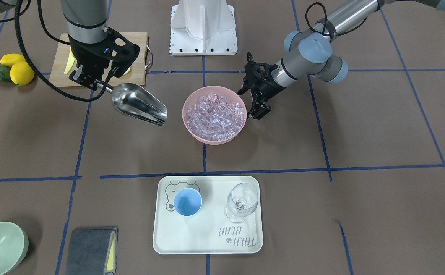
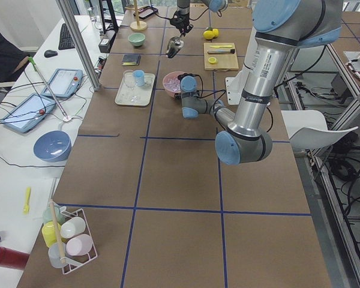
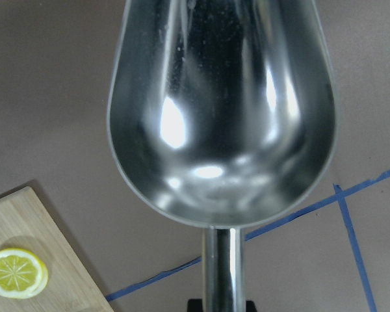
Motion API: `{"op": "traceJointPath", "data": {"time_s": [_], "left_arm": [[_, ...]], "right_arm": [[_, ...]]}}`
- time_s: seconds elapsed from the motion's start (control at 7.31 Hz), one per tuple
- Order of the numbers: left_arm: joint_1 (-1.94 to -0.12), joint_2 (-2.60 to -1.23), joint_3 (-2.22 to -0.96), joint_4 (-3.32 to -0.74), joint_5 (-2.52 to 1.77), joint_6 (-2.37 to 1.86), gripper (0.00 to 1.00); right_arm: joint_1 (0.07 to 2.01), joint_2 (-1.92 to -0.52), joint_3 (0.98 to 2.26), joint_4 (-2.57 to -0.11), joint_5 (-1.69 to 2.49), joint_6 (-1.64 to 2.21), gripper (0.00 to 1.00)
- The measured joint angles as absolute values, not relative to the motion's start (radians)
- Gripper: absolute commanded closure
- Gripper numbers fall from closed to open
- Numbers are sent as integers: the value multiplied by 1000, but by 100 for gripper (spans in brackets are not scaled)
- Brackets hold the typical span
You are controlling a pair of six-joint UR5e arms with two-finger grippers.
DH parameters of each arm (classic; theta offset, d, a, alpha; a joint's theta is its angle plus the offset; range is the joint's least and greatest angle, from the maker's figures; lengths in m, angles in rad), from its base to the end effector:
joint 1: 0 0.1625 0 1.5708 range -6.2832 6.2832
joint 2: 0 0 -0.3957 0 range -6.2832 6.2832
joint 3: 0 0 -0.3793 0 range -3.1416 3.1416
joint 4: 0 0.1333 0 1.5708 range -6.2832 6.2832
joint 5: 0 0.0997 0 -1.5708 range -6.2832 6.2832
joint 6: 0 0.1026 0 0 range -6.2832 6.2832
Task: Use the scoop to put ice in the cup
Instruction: 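Grip the pink bowl rim with the left gripper while the right brings the scoop over, then dip the scoop into the ice with the right gripper while the left steadies the bowl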
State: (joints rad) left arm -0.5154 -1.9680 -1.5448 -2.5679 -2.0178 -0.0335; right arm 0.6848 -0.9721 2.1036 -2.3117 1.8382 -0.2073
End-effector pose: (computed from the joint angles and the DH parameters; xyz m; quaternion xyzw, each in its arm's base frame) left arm 0.4932 -0.3816 0.3107 0.4382 0.4661 0.4917 0.5907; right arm -0.3311 -0.4075 0.1996 0.1378 -0.1873 -0.5275 0.8171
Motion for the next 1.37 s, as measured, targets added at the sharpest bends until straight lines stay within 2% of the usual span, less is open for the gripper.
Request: {"op": "traceJointPath", "data": {"time_s": [0.68,1.37], "left_arm": [[-550,-1985,-1506,-2562,-2018,-40,4],[-551,-2009,-1490,-2571,-2020,-50,4]], "right_arm": [[628,-915,2072,-2335,1759,-235,100],[604,-789,1972,-2452,1713,-297,100]]}}
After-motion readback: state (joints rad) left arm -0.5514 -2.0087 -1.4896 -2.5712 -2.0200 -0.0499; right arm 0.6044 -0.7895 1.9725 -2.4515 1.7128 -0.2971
